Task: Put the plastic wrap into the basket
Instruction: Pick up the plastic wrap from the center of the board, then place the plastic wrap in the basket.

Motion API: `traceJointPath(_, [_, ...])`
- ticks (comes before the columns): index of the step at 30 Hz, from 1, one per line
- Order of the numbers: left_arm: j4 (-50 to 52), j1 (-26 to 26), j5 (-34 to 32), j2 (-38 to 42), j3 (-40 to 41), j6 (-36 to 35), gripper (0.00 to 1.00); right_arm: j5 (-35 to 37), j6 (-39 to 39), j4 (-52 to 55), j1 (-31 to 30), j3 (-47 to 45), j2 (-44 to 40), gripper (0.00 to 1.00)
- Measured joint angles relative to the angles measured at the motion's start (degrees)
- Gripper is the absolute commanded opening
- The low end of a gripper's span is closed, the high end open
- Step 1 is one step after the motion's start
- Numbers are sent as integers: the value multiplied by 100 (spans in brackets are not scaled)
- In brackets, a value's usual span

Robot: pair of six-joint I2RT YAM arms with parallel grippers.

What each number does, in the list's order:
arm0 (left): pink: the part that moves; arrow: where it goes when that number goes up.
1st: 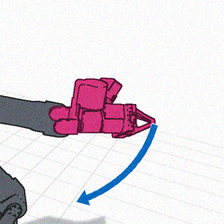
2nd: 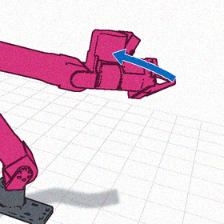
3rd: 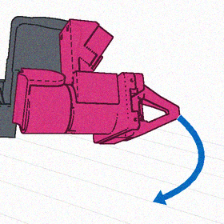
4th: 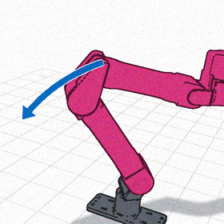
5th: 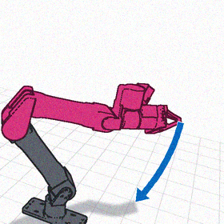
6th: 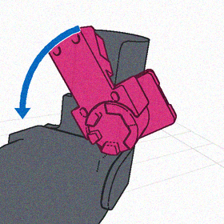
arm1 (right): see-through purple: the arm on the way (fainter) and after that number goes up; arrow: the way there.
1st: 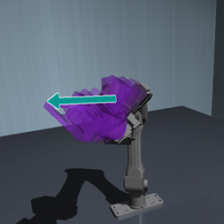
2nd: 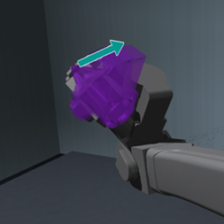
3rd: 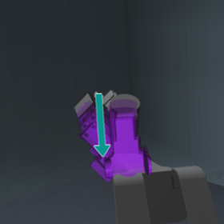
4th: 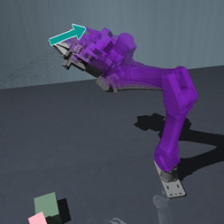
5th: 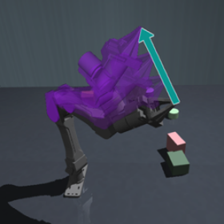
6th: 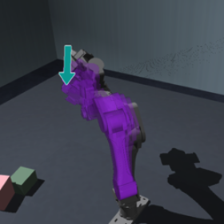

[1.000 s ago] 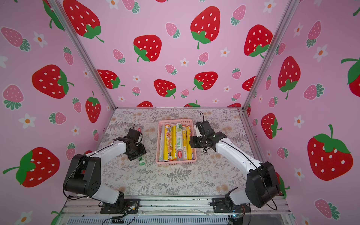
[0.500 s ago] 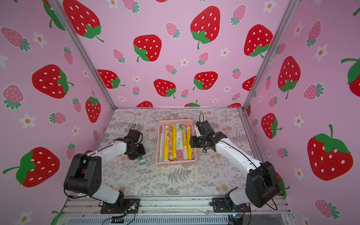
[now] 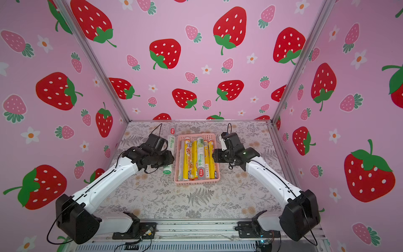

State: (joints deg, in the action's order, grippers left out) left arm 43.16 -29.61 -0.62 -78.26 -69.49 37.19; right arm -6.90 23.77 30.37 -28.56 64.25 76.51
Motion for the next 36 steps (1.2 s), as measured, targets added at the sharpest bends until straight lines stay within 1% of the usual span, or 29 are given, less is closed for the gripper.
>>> traceJointPath(3, [-203,-402,63,-514,-278,24,52,2,0,11,11,-2,-4,58])
traceJointPath(5, [-348,-636,131,-997,-435,42,52,-4,0,13,11,-7,-15,58])
traceJointPath(8, [-450,-872,131,-1624,-640,83,51,2,0,20,11,-74,-131,58])
traceJointPath(11, [-590,-1005,4,-1989,-697,212,51,20,-2,35,11,-157,-317,59])
traceJointPath(24, [-769,-1276,-413,-2079,-605,772,51,63,-81,107,11,-175,-402,59])
traceJointPath(30, [-852,-1440,-605,-2079,-479,997,57,72,-116,105,11,-175,-339,59])
traceJointPath(36, [-1014,-1469,-651,-2138,-476,1056,66,74,-160,107,11,-175,-334,59])
